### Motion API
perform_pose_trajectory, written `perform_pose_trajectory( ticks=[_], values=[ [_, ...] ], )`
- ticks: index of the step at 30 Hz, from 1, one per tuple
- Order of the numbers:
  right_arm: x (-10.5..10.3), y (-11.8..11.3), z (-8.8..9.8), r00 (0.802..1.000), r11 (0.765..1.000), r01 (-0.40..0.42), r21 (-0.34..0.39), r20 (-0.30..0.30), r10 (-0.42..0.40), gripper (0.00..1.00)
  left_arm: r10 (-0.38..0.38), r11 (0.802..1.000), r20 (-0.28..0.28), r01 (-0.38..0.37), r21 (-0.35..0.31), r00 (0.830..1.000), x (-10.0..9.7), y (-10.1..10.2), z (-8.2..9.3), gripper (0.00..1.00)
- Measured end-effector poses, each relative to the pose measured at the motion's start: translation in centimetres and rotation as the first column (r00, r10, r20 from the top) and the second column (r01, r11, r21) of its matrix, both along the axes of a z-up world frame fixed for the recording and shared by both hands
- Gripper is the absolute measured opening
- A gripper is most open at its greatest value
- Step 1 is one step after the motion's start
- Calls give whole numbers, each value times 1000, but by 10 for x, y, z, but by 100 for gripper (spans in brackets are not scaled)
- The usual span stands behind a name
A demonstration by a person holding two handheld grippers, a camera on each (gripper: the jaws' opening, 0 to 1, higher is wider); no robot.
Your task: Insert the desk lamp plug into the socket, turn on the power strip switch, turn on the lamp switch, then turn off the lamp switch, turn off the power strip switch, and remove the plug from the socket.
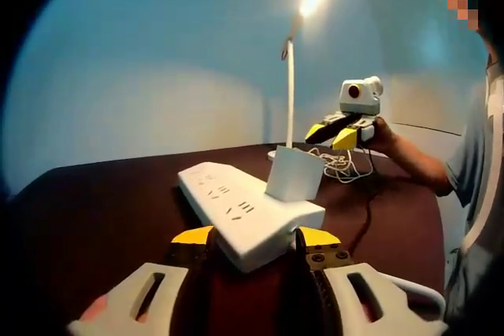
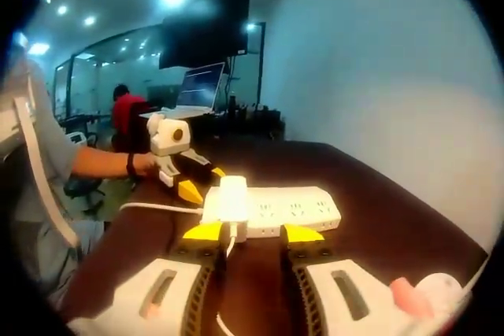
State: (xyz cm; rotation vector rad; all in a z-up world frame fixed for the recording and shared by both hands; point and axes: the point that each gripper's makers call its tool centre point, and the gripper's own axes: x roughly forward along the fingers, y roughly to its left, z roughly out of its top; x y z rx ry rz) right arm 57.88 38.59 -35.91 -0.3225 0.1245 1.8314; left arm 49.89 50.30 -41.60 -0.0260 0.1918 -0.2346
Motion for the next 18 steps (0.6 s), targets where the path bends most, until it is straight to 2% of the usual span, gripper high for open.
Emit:
perform_pose_trajectory(
  ticks=[18],
  values=[
    [-14,2,-10,1000,998,-31,-48,3,31,28,-1,1000,-2,1,12,1000,0,-1,-1,38]
  ],
)
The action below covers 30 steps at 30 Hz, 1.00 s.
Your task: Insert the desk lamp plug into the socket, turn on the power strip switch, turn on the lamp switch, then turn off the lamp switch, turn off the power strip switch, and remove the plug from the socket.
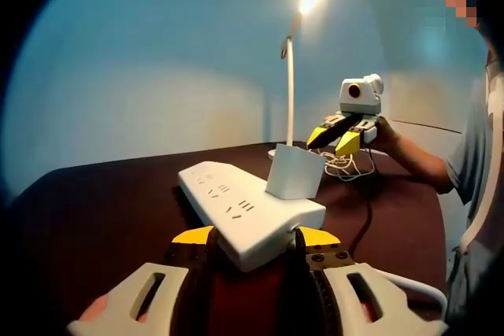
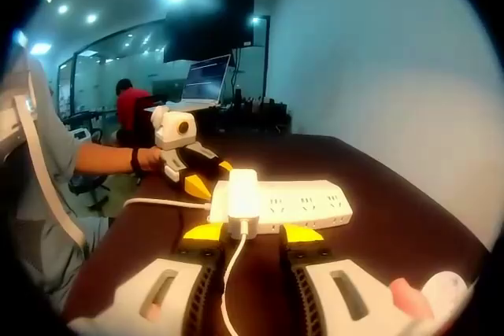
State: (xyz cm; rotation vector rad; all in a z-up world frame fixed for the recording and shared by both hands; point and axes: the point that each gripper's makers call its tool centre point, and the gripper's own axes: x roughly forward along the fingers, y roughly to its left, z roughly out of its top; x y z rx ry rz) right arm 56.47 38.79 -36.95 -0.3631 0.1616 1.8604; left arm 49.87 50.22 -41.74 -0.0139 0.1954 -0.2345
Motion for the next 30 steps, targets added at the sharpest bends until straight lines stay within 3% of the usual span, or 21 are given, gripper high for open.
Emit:
perform_pose_trajectory(
  ticks=[10,22,26,30],
  values=[
    [-3,2,-6,1000,1000,3,-29,6,-3,26,-5,1000,4,5,-5,1000,-1,0,1,39],
    [-3,1,-4,1000,999,2,-36,13,-1,26,-9,1000,30,9,-5,1000,-1,0,5,53],
    [4,-1,7,999,999,42,-29,28,-41,26,-14,999,50,16,-29,999,-2,0,10,54],
    [17,-10,16,992,992,122,-13,-11,-122,26,-12,999,67,16,-49,998,-3,0,15,55]
  ],
)
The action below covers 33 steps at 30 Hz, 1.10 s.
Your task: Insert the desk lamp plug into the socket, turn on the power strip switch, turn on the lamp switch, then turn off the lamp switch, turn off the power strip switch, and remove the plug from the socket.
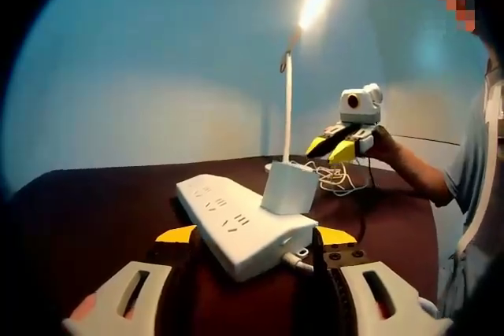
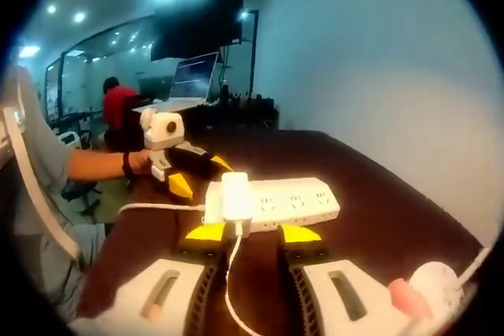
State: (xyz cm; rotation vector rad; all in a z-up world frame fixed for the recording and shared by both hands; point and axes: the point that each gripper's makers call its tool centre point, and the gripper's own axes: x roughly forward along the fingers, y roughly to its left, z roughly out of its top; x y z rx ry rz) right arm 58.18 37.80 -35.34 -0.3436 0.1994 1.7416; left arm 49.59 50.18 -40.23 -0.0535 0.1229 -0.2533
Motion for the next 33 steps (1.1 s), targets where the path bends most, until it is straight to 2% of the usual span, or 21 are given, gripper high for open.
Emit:
perform_pose_trajectory(
  ticks=[7,10,14,16,18,20,23,33],
  values=[
    [9,-45,11,991,991,131,16,-8,-131,37,0,999,-6,0,44,1000,-5,-4,3,65],
    [12,-58,12,986,986,167,15,-15,-167,47,-10,999,-6,10,48,1000,-9,-7,4,68],
    [11,-75,10,975,975,222,2,8,-222,59,-12,997,-18,14,76,1000,-8,-2,3,68],
    [12,-82,12,971,971,239,14,7,-239,63,-28,999,4,28,46,1000,-8,-3,8,70],
    [11,-90,13,965,965,262,20,-10,-262,65,-67,997,67,69,-29,996,-9,-9,19,76],
    [15,-97,17,959,958,284,40,-21,-283,68,-86,992,97,94,-82,992,-12,-11,21,79],
    [20,-107,21,946,945,322,64,-52,-319,73,-66,996,75,70,-52,995,-13,-9,15,79],
    [27,-136,22,914,910,405,89,-83,-398,78,-70,989,136,87,-122,988,-16,-9,28,86]
  ],
)
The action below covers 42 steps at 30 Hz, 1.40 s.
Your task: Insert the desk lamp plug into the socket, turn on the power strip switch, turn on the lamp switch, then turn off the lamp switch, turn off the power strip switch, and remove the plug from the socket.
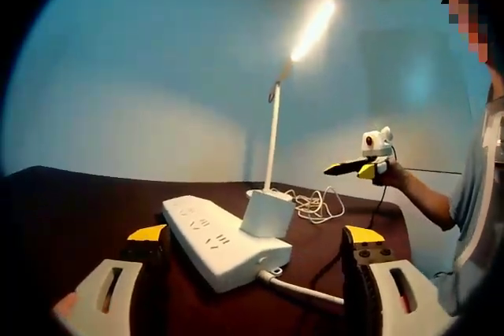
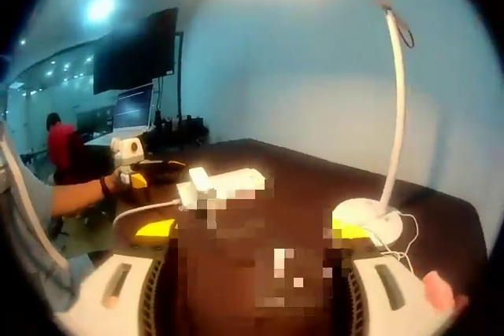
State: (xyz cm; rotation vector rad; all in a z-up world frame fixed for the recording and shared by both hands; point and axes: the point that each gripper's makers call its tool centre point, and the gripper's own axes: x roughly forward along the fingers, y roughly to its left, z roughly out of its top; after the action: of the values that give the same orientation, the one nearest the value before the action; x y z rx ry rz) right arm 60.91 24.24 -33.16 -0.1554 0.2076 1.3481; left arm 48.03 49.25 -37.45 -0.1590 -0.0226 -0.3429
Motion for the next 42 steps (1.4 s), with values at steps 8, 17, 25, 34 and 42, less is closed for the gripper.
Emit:
perform_pose_trajectory(
  ticks=[8,17,25,34,42],
  values=[
    [3,-21,0,999,998,53,26,-15,-52,85,-13,999,72,15,-29,997,-2,-3,12,89],
    [8,-46,-7,993,993,115,28,-23,-115,87,11,999,10,-12,33,1000,1,-3,-3,89],
    [18,-72,-13,981,979,191,72,-48,-188,86,22,1000,22,-23,21,1000,0,-1,0,87],
    [17,-78,-35,972,972,227,62,-80,-222,86,21,999,7,-21,34,1000,1,-2,-3,84],
    [14,-74,-29,974,972,218,89,-85,-211,86,23,999,5,-23,35,1000,0,0,-4,84]
  ],
)
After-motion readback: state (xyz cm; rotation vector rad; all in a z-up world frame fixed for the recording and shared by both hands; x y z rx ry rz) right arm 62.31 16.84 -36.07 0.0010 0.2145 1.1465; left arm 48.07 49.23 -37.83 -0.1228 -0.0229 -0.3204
